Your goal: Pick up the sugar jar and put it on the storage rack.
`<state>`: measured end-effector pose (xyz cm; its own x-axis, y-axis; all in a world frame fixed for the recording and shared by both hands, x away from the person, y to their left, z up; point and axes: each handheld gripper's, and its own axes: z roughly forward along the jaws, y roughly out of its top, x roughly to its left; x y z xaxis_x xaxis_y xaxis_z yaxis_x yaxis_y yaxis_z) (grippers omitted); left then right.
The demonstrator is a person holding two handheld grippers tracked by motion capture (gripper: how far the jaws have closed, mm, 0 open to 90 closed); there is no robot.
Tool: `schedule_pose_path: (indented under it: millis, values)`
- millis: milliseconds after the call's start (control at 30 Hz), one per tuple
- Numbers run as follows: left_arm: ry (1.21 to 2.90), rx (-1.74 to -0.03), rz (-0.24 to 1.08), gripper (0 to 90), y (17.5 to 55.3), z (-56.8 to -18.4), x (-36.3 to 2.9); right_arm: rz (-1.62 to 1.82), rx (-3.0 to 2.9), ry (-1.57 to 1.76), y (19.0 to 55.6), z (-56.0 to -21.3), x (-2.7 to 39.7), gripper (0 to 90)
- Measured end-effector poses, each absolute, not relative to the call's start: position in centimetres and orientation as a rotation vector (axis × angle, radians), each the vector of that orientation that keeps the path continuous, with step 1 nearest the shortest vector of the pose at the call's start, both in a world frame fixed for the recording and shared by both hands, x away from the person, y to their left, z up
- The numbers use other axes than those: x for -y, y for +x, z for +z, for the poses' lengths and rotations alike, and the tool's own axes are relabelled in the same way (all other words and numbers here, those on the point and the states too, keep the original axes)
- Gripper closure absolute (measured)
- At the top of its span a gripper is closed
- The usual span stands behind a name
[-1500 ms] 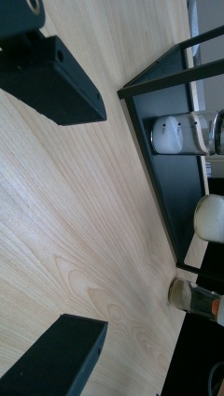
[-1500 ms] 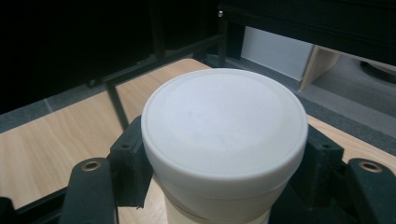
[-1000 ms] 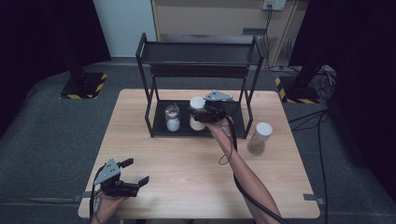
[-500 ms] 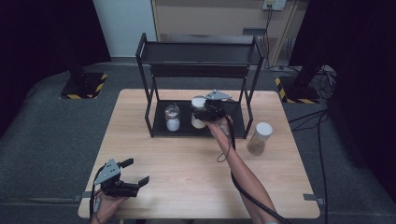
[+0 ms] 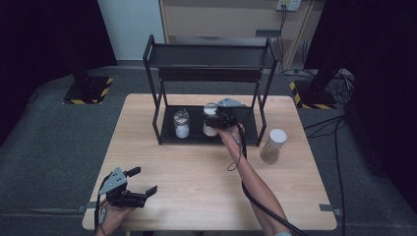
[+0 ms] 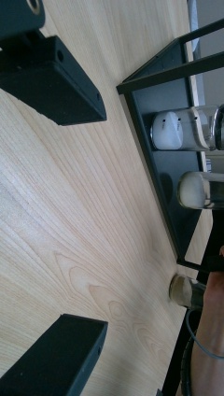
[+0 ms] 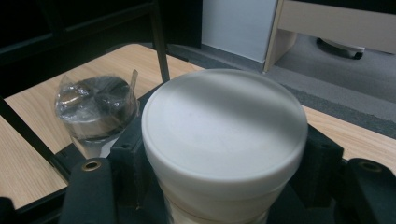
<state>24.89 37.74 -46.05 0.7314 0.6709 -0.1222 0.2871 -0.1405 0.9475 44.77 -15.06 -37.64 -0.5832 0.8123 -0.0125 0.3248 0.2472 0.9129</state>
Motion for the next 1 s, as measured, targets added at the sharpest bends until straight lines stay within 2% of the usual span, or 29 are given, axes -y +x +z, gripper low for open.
schedule_pose_path:
  millis: [1000]
  values:
    - [1.728, -0.753, 0.397, 1.0, 24.9, -46.1, -37.7, 1.307, -2.033, 1.051, 45.0, -39.0, 14.8, 33.3]
